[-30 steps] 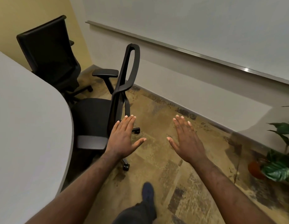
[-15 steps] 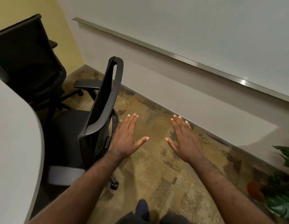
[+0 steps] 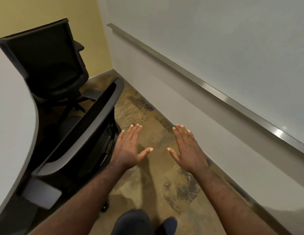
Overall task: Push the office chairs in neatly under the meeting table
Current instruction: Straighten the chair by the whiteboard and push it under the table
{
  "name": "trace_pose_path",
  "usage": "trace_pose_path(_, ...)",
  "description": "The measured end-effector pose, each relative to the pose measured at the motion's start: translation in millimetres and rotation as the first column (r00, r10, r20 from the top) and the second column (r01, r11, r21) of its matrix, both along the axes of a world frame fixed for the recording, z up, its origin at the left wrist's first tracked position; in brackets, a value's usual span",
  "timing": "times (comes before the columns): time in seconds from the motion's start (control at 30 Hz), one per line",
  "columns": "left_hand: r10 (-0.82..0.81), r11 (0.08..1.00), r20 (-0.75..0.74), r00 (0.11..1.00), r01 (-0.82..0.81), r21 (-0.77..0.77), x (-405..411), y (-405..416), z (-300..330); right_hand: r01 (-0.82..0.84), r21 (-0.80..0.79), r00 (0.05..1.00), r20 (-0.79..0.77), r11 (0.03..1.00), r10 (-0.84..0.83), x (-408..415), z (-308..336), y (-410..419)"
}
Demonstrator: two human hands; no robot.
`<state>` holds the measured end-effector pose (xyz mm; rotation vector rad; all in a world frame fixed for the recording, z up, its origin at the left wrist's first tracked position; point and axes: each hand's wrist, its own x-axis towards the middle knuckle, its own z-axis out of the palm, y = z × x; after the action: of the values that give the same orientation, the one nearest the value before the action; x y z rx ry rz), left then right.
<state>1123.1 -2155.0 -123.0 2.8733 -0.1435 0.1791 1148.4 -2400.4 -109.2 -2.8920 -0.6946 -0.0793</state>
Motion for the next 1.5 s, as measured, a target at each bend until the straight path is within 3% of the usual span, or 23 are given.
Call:
trace_pose_path(0.4, 0.183, 0.983, 0.001, 0.983, -0.183, 0.001, 91, -10, -10, -0.133, -0.012, 0.991, 0.018, 0.991, 0.133, 136, -1, -16)
trace_pose_path(0.97, 0.395, 0.913, -0.015, 0.919, -0.394, -0.103, 218, 7, -22, -0.269, -0.052, 0.963, 0.006, 0.962, 0.270, 319, -9, 28)
trace_pose_path(1.2, 0.516, 0.841, -0.039, 0.856, -0.515, -0.168, 262, 11, -19, -0.401, -0.031, 0.916, -0.002, 0.916, 0.401, 394, -12, 54)
trace_pose_path(1.5, 0.705, 0.695, -0.040, 0.708, -0.701, -0.159, 312, 16, -21, -0.636, 0.030, 0.771, -0.032, 0.771, 0.636, 489, -10, 104)
